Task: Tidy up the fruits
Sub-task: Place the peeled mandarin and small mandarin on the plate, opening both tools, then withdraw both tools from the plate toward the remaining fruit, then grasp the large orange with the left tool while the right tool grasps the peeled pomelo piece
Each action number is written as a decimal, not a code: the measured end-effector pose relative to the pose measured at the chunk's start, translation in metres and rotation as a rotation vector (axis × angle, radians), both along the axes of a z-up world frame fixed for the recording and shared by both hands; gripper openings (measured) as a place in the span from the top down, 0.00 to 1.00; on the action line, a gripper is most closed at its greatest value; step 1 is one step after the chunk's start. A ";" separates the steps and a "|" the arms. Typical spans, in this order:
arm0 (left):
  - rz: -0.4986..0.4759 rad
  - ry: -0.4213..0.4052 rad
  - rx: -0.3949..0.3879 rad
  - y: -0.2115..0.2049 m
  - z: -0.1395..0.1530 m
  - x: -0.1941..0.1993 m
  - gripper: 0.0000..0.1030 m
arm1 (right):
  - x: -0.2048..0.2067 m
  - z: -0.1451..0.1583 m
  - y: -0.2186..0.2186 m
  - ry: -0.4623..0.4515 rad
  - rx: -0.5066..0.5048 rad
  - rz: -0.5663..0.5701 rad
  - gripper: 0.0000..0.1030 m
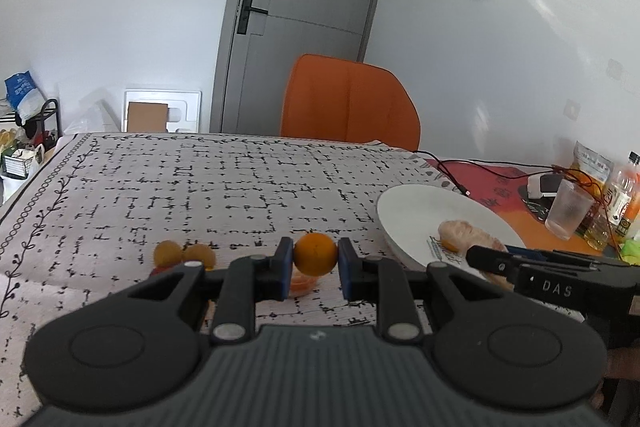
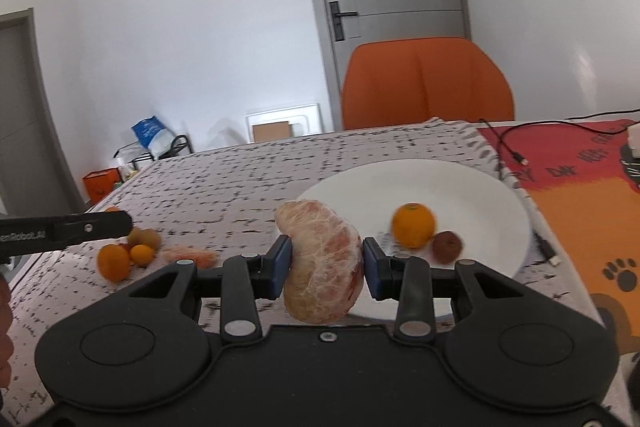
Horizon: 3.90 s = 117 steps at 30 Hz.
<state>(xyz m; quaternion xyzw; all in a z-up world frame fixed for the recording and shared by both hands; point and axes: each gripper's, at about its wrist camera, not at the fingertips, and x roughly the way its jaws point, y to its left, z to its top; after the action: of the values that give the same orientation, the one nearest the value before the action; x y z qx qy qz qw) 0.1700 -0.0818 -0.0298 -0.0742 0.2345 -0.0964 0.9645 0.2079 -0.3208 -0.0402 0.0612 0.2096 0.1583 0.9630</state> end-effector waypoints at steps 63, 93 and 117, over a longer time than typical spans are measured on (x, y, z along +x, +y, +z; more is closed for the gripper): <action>0.017 -0.004 -0.001 0.001 0.021 0.002 0.10 | -0.026 0.012 -0.030 0.012 0.082 -0.087 0.23; 0.167 0.049 -0.041 0.074 -0.013 -0.026 0.06 | -0.026 0.011 0.030 0.016 0.055 0.030 0.00; 0.170 0.104 -0.099 0.084 -0.055 0.007 0.38 | -0.008 -0.003 0.080 0.059 0.002 0.125 0.07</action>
<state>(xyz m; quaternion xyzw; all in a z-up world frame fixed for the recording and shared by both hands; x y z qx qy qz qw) 0.1774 0.0025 -0.0847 -0.1465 0.2720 -0.0215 0.9508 0.2004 -0.2409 -0.0430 0.0538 0.2411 0.2165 0.9445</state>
